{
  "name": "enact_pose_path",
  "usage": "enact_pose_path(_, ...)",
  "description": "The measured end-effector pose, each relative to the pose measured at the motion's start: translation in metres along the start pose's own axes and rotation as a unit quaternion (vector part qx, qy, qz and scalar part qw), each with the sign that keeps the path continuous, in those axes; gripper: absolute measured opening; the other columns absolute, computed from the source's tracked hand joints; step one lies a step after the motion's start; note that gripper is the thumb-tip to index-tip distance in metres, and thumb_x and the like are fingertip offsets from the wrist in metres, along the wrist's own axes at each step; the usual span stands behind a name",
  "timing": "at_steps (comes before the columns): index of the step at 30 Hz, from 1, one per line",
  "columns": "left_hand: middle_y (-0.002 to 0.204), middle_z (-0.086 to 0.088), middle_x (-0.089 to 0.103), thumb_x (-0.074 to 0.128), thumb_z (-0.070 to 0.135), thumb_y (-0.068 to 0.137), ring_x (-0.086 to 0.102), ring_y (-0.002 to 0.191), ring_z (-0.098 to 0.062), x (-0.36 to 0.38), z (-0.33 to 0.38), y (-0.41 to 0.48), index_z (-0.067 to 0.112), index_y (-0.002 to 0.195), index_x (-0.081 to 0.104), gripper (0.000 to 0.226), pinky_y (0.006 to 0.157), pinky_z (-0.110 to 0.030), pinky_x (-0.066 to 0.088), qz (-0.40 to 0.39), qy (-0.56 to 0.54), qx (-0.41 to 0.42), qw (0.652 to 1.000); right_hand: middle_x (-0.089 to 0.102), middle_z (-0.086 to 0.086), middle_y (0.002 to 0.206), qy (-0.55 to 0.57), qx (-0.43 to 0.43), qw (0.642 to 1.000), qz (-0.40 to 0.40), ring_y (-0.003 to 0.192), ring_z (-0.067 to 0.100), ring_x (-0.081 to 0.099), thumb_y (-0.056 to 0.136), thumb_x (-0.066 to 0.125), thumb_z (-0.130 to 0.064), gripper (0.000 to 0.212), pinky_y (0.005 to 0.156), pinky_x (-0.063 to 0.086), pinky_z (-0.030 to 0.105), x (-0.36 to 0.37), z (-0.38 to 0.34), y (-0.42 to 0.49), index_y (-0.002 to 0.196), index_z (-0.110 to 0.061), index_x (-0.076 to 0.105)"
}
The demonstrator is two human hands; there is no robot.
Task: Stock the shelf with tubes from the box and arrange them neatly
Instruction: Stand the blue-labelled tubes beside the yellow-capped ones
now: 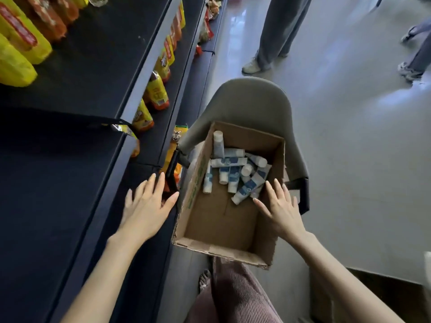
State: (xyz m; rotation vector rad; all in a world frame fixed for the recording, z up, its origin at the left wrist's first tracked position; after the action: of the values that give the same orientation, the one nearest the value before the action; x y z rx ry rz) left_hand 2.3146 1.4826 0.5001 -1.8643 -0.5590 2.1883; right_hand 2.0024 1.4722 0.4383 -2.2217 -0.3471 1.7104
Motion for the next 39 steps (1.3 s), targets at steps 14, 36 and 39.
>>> enact_pose_path(14, 0.161, 0.003, -0.002, 0.004, 0.065, 0.086, 0.002, 0.147, -0.016, 0.066, 0.034, 0.091, 0.028, 0.151, -0.008, 0.076, 0.118, -0.04, 0.005, -0.039, -0.004, 0.023, 0.999, 0.04, 0.009, 0.145, 0.396, 0.124, 0.904, -0.099, 0.133, 0.02, 0.039, 0.091, 0.052, -0.051, 0.074, 0.112, 0.031, 0.035, 0.103, -0.039, 0.125, 0.146, -0.007, 0.029)
enact_pose_path(36, 0.158, 0.017, 0.007, 0.017, 0.064, 0.085, 0.0, 0.14, 0.006, 0.084, 0.03, 0.13, 0.035, 0.15, 0.0, 0.073, 0.112, -0.028, 0.009, -0.008, -0.179, 0.015, 0.984, 0.056, 0.013, 0.132, 0.785, 0.367, 0.497, 0.057, 0.121, 0.028, 0.054, 0.094, 0.059, -0.023, 0.042, 0.098, 0.047, 0.037, 0.156, -0.045, 0.242, 0.132, -0.009, 0.048)
enact_pose_path(39, 0.157, 0.015, 0.013, 0.024, 0.061, 0.087, 0.003, 0.135, 0.011, 0.076, 0.039, 0.132, 0.032, 0.151, 0.006, 0.072, 0.11, -0.025, 0.01, 0.019, -0.217, 0.035, 0.975, 0.057, 0.016, 0.128, 0.797, 0.3, 0.52, 0.066, 0.118, 0.029, 0.056, 0.094, 0.058, -0.02, 0.043, 0.095, 0.05, 0.039, 0.141, -0.044, 0.235, 0.132, -0.004, 0.047)
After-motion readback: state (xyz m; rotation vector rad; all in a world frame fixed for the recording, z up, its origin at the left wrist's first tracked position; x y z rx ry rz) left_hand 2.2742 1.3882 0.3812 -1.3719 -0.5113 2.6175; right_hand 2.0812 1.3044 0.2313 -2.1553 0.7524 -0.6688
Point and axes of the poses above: each hand's wrist, its own y-axis towards the middle knuckle, its own x-axis out of the palm, z = x × y, the point moved 7 cm from there along y, towards the middle knuckle
